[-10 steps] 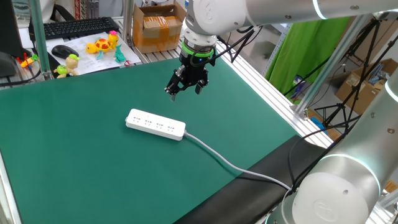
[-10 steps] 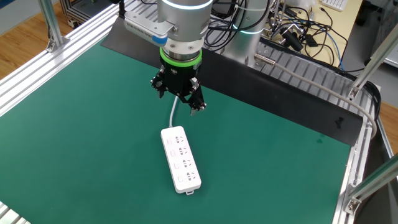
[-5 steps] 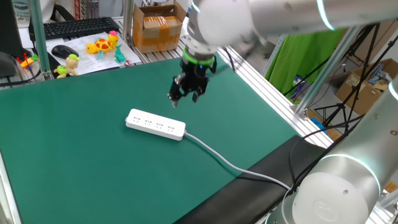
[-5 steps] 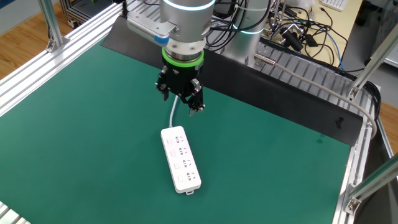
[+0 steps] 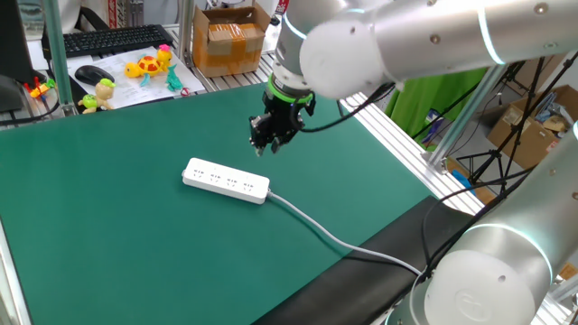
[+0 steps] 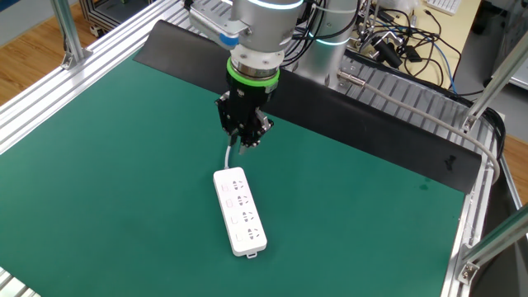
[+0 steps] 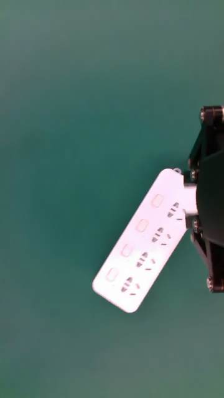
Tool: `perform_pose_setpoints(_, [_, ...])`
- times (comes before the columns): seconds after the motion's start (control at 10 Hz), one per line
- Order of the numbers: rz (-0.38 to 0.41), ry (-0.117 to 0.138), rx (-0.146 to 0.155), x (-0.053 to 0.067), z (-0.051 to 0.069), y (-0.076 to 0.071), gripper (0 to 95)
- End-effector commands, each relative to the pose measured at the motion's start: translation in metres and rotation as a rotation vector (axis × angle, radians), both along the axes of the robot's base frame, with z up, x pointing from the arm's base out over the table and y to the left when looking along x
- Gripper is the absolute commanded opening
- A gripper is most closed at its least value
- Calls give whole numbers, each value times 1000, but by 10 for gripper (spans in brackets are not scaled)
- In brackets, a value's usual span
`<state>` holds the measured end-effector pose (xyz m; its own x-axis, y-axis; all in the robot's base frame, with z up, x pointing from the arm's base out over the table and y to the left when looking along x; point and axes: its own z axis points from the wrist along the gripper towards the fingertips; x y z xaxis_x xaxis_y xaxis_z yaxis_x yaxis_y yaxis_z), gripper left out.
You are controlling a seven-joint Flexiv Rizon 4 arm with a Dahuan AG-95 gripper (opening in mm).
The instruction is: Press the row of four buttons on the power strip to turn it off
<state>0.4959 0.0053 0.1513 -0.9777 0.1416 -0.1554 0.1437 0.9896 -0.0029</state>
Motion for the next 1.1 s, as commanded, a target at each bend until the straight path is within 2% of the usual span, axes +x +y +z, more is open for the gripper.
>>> perform_pose_setpoints(0.1, [113, 14, -18, -1, -3, 0, 0])
perform_pose_setpoints(0.2, [128, 35, 13, 1, -8, 1, 0])
perform_pose_setpoints(0.3, [151, 38, 16, 1, -10, 1, 0])
perform_pose_setpoints(0.4, [235, 38, 21, 2, -14, 2, 0])
perform_pose_setpoints(0.6, [278, 58, -18, 5, -18, 3, 0])
perform_pose_setpoints(0.7, [303, 60, -38, 5, -19, 3, 0])
perform_pose_setpoints(0.9, [372, 58, -50, 6, -19, 3, 0])
perform_pose_setpoints(1.1, [378, 43, -37, 14, -22, 2, 0])
